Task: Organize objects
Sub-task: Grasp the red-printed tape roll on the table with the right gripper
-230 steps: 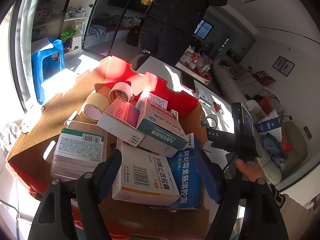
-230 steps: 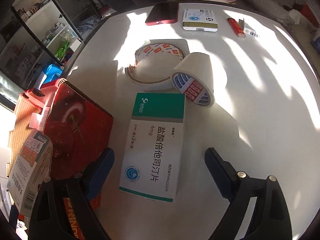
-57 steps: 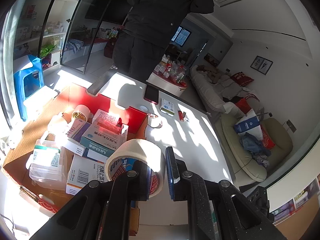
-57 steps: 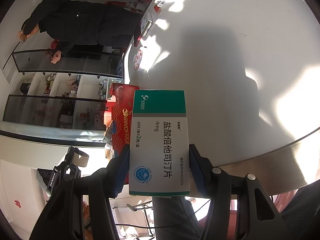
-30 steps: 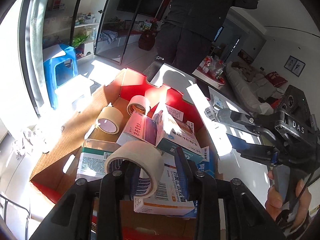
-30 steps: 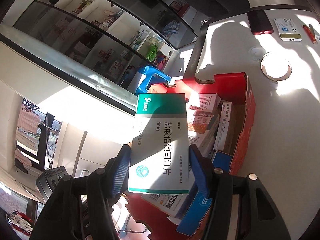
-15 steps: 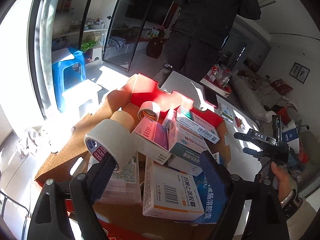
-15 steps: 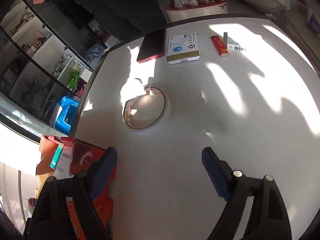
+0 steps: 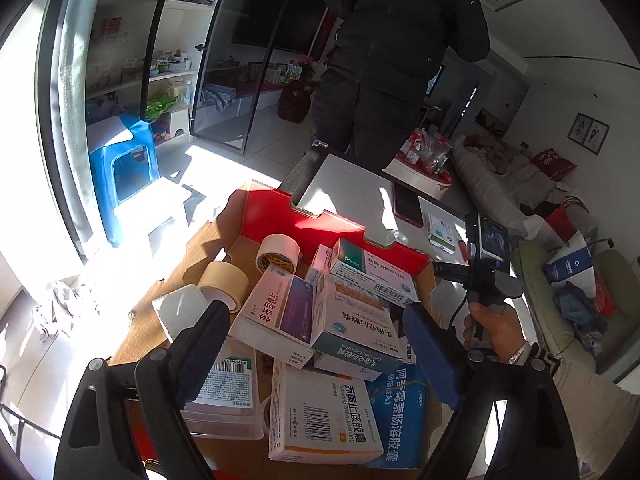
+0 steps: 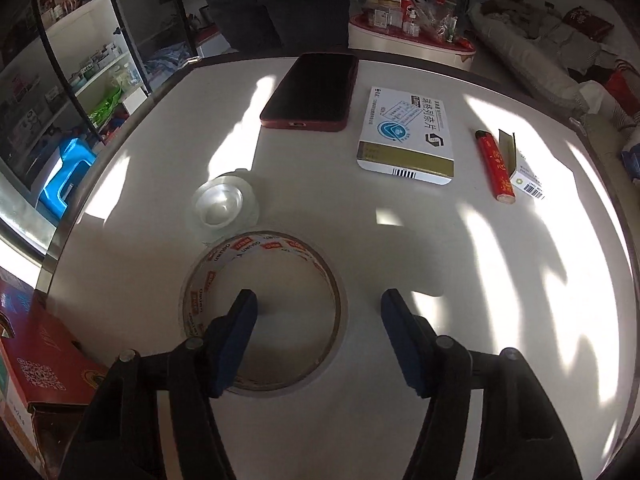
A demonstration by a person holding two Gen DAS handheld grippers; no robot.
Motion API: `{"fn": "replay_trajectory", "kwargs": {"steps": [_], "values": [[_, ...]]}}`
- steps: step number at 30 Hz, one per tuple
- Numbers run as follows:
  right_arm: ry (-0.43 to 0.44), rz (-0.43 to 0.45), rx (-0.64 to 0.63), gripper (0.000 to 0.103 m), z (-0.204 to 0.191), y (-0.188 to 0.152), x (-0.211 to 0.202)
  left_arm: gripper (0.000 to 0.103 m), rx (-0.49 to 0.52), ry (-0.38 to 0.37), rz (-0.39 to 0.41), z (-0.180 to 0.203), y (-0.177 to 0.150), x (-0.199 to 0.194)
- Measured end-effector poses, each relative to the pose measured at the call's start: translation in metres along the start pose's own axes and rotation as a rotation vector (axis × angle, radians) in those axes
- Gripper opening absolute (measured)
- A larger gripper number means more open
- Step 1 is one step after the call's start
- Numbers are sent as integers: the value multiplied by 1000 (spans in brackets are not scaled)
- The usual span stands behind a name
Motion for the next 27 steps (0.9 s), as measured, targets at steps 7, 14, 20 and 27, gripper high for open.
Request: {"fn": "replay_trajectory", "kwargs": {"steps": [7,14,20,27], "values": [[99,3,3,7,1,-11,-17,93,68,-36,-52,34,5,12],[379,26,276,8,58,-53,-79,103,256,-134,-94,144,43,55],[437,78,403,8,131,-103,-133,103,367,-112,-225,225,43,181],[517,94,512,9,178,-147,-166,94,218,152,-374,185,17,313]]}}
Point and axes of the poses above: each gripper's, at about its wrist camera, not at the fingertips, and x roughly the way its jaws point, z to its right, y to its top, the point moved 9 cm from there along x, roughly the way its jaws point, and after that the axes turned 2 degrees about z, right-handed, at the moved point
